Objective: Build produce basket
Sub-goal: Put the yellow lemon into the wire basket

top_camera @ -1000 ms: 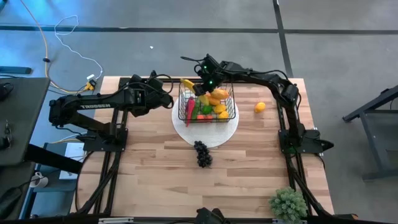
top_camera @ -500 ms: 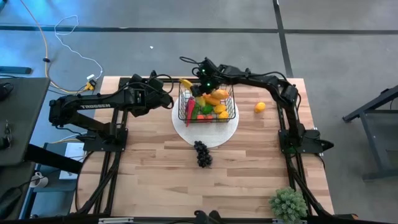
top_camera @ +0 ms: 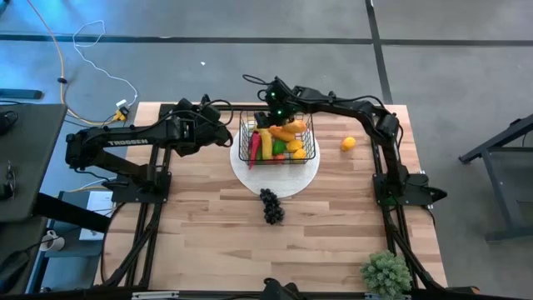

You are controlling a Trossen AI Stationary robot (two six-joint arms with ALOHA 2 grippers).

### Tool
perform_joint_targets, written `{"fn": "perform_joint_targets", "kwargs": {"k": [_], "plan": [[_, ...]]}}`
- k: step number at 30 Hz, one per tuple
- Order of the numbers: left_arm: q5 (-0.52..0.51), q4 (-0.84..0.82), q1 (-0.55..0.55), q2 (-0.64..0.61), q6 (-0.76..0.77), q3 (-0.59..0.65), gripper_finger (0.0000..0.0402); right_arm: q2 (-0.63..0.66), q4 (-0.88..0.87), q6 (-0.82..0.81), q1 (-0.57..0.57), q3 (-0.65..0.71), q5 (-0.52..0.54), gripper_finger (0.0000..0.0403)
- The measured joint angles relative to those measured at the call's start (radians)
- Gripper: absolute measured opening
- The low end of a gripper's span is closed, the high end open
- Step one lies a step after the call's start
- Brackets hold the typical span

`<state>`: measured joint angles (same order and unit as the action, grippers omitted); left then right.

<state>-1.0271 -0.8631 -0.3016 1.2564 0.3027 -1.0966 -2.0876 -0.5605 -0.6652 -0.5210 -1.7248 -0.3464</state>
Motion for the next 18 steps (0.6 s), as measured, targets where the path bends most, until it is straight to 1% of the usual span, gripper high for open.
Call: {"fn": "perform_joint_targets", "kwargs": {"k": [4, 8, 11, 15, 18], "plan": [[0.0, -0.001, 0.0, 0.0, -0.029, 0.0, 0.0209, 0.005, -0.031, -0.019, -0.013, 0.0, -0.042, 0.0213], [0.0, -0.002, 0.0, 0.0, -0.101, 0.0, 0.0209, 0.04, -0.05, -0.019, -0.008, 0.0, -0.039, 0.0213], [0.0, -0.002, 0.0, 0.0, -0.134, 0.0, 0.0209, 0.08, -0.059, -0.018, 0.004, 0.0, 0.007, 0.0213], [0.005, -0.002, -0.007, 0.0, -0.173, 0.0, 0.0209, 0.142, -0.084, -0.009, 0.032, 0.0, 0.114, 0.0213], [0.061, -0.001, -0.027, 0.0, -0.194, 0.0, 0.0209, 0.187, -0.119, 0.015, 0.052, 0.0, 0.196, 0.0213]]}}
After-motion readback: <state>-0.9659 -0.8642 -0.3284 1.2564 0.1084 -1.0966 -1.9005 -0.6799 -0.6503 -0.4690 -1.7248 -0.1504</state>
